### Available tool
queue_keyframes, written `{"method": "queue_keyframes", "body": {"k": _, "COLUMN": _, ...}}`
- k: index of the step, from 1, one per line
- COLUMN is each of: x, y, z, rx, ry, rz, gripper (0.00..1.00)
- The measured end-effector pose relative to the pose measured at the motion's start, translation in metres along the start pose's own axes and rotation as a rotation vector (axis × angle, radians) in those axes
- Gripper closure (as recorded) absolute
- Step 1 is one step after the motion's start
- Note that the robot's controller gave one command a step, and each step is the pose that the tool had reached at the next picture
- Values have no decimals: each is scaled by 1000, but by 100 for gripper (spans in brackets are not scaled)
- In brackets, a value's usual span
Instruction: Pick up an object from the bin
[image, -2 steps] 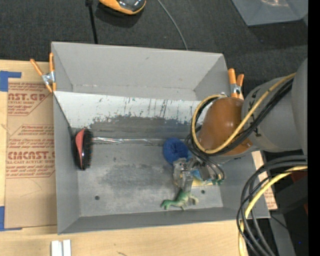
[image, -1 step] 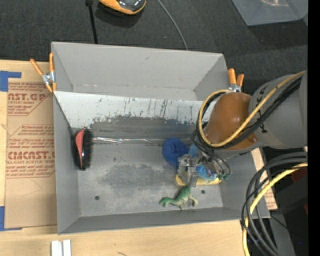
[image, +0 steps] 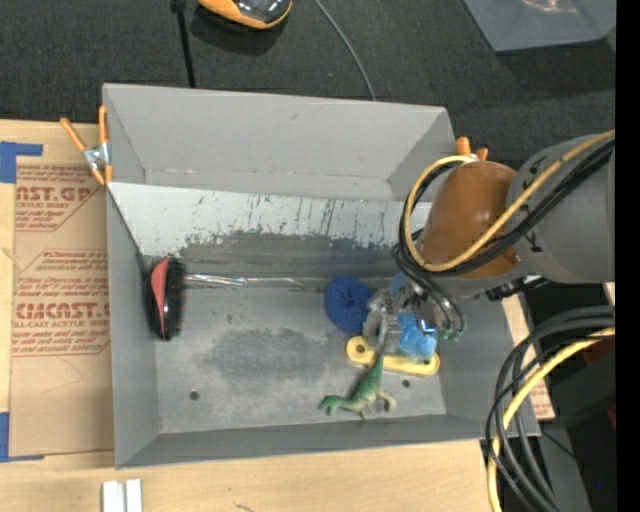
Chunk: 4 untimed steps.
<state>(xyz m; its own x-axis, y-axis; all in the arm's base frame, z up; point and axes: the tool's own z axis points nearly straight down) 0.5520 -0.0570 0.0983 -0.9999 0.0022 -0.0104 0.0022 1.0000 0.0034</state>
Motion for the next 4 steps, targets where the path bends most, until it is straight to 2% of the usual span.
{"method": "queue_keyframes", "body": {"k": 1, "x": -36, "y": -15, "z": -14, "rx": 0, "ry": -1, "rz": -187, "gripper": 0}}
{"method": "queue_keyframes", "body": {"k": 2, "x": -42, "y": -18, "z": -17, "rx": -1, "ry": -2, "rz": -196, "gripper": 0}}
{"method": "queue_keyframes", "body": {"k": 3, "x": -35, "y": -25, "z": 15, "rx": -1, "ry": -7, "rz": -165, "gripper": 0}}
{"method": "queue_keyframes", "body": {"k": 4, "x": -36, "y": -21, "z": 29, "rx": -2, "ry": -2, "rz": -150, "gripper": 0}}
